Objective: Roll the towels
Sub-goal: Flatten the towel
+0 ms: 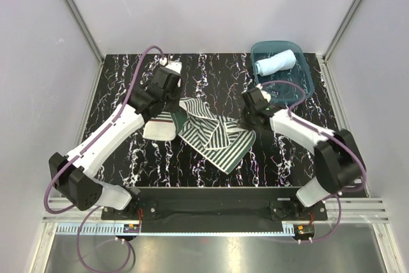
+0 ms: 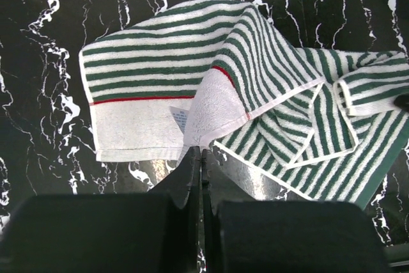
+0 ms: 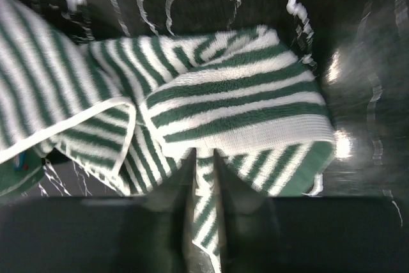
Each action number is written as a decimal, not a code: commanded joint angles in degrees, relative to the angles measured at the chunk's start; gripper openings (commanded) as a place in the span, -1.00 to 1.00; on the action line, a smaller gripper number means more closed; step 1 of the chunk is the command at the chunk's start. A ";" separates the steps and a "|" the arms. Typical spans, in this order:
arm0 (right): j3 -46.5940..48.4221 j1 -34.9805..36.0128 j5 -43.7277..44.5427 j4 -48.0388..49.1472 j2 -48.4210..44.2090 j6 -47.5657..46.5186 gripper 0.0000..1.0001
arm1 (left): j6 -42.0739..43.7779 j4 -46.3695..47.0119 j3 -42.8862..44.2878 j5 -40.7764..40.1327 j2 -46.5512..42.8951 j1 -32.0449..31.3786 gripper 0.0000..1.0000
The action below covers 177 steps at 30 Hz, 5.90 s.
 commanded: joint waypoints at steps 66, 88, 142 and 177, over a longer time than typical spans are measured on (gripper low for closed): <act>30.36 16.30 32.07 -23.50 17.81 -26.13 -0.83 | 5.16 5.32 -10.86 8.45 -10.36 9.85 -1.00; 32.29 19.20 28.71 -23.85 26.59 -29.64 0.37 | 4.72 8.31 -15.86 8.45 -10.53 10.90 -1.00; 40.11 6.89 42.95 -33.86 -19.35 -29.65 -1.00 | 6.92 -15.74 22.13 -2.27 -18.17 14.77 -1.00; 32.45 -6.81 11.76 -21.22 5.74 -22.97 -1.00 | 8.32 -0.42 -5.83 -7.48 -14.08 25.21 -1.00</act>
